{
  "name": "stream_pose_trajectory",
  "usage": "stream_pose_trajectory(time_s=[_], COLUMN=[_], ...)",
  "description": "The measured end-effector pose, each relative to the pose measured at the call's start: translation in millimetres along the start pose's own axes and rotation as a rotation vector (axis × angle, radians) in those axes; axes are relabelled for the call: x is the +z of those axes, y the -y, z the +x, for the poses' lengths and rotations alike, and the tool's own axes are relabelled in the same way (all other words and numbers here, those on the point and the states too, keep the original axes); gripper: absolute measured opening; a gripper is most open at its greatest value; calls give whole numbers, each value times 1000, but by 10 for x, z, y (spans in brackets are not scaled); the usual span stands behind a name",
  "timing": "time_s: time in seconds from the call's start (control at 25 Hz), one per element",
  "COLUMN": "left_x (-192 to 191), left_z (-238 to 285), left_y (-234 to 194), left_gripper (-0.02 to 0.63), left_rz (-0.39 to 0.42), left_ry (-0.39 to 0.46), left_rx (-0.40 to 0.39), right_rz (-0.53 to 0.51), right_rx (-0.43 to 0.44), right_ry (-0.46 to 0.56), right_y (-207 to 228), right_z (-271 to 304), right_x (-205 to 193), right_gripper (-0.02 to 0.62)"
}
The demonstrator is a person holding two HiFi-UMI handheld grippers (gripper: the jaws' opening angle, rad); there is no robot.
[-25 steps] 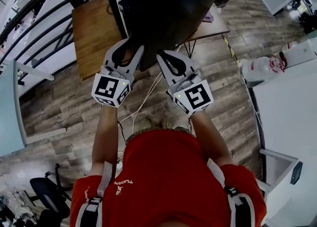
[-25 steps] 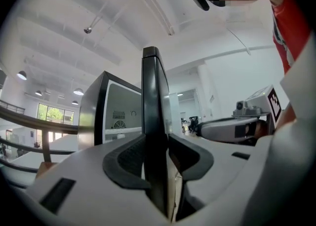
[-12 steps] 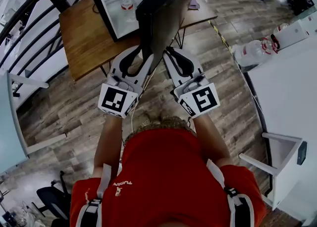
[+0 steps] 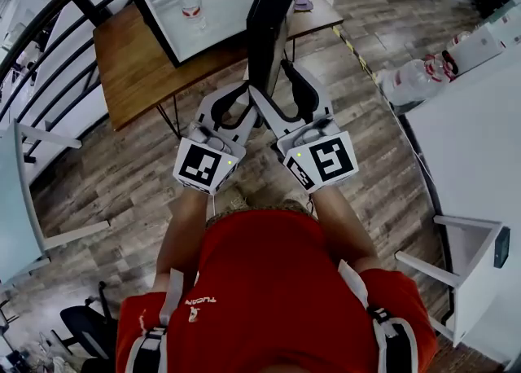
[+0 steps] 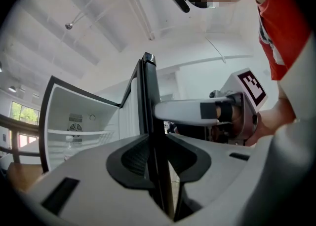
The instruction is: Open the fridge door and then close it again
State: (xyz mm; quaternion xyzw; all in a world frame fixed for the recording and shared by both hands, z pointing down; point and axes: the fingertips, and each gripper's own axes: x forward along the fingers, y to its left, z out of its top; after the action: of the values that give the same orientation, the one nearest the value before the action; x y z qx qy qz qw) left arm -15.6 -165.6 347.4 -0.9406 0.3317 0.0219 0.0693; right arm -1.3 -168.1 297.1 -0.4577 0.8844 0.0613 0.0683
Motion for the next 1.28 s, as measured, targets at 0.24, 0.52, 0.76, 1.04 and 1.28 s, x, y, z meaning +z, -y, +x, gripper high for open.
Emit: stream_pose_trajectory(time_s=[0.24, 0.52, 0.76, 1.04, 1.28], left_x=[-7, 22, -5, 74, 84], left_z=[283, 404, 228, -141, -509], left_y=[522, 992, 1208, 1182, 1031], left_gripper=[67, 50, 20, 14, 14], left_rz=[-14, -3, -44, -83, -78], left_ry=[-7, -20, -20, -10, -28], left_rx=[32, 101, 177, 287, 357], right_rz=[-22, -50, -37, -30, -19], right_rx=[-38, -36, -41, -46, -104], right_ry=[-54, -62, -56, -50, -42], right_y=[331, 782, 1198, 1761, 2126], right_z=[-306, -728, -1084, -1395, -1560], right_x=[-8, 20, 15, 44, 30], right_gripper=[276, 244, 207, 181, 173])
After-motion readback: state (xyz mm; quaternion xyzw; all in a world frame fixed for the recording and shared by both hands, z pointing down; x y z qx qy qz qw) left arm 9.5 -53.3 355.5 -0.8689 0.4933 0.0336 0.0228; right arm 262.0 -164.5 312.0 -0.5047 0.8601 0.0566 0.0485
